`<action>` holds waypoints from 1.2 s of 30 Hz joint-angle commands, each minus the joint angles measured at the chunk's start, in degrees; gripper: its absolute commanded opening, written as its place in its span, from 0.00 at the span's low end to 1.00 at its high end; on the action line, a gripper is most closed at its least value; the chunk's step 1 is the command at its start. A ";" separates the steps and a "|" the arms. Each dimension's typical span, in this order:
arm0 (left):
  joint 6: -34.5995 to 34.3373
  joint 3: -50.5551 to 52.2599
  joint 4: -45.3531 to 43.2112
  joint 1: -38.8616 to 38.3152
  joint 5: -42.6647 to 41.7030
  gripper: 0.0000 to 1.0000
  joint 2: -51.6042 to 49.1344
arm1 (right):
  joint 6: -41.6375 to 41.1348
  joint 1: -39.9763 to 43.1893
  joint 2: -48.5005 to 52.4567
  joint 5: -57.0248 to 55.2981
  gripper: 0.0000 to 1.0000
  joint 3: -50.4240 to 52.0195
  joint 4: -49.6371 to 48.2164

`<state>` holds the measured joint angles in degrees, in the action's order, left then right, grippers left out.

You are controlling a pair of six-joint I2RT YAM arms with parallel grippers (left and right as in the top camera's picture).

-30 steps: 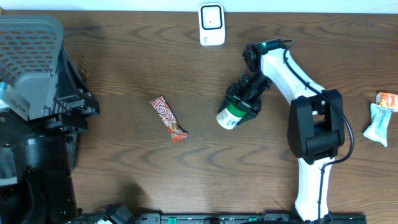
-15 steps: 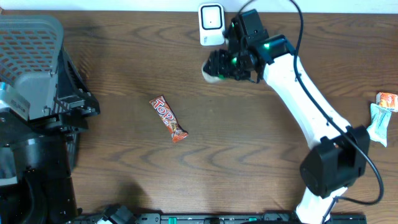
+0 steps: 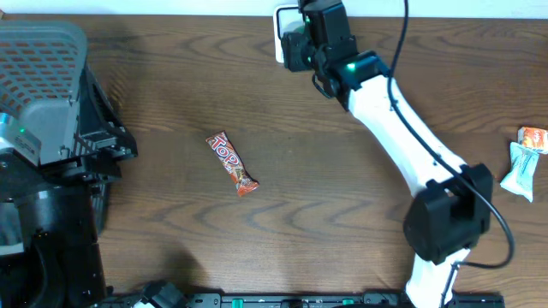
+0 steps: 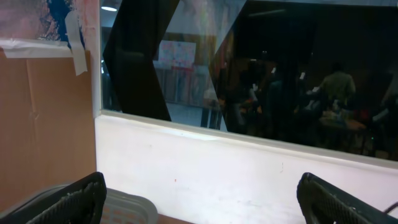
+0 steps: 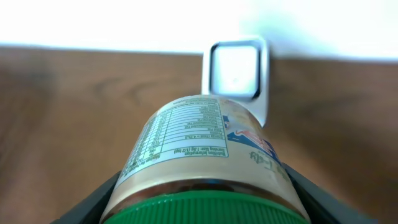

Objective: Scan the item barcode
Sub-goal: 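Hold the bottle in front of the white scanner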

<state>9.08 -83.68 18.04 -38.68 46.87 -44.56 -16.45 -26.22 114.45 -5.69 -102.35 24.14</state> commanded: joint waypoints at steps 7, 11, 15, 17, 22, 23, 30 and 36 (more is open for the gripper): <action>0.74 0.20 -0.07 0.15 0.35 0.98 0.20 | 8.70 0.15 11.23 -14.40 0.60 -0.94 -21.18; 0.74 0.20 -0.07 0.15 0.35 0.98 0.20 | 12.98 0.13 15.72 -15.26 0.59 -0.94 -34.21; 0.76 0.20 -0.09 0.15 0.35 0.98 0.20 | 15.52 0.46 20.48 -15.26 0.60 -0.94 -47.01; 0.74 0.20 -0.07 0.15 0.35 0.98 0.07 | 15.47 0.70 22.45 -15.23 0.57 -0.94 -51.98; 0.76 0.20 -0.09 0.15 0.35 0.98 0.02 | 15.50 0.79 25.33 -15.28 0.52 -0.94 -56.74; 0.76 0.20 -0.09 0.15 0.35 0.98 0.02 | 15.47 0.79 25.33 -15.30 0.52 -0.94 -56.26; 0.74 0.20 -0.07 0.15 0.35 0.98 0.02 | 16.41 0.50 24.92 -18.73 0.55 -1.29 -56.54; 0.76 0.20 -0.07 0.15 0.35 0.98 0.02 | 16.94 -0.55 21.09 -31.50 0.57 -1.27 -55.93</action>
<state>9.08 -83.68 18.04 -38.68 46.87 -44.58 -0.58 -25.89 140.40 -26.96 -102.30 -31.44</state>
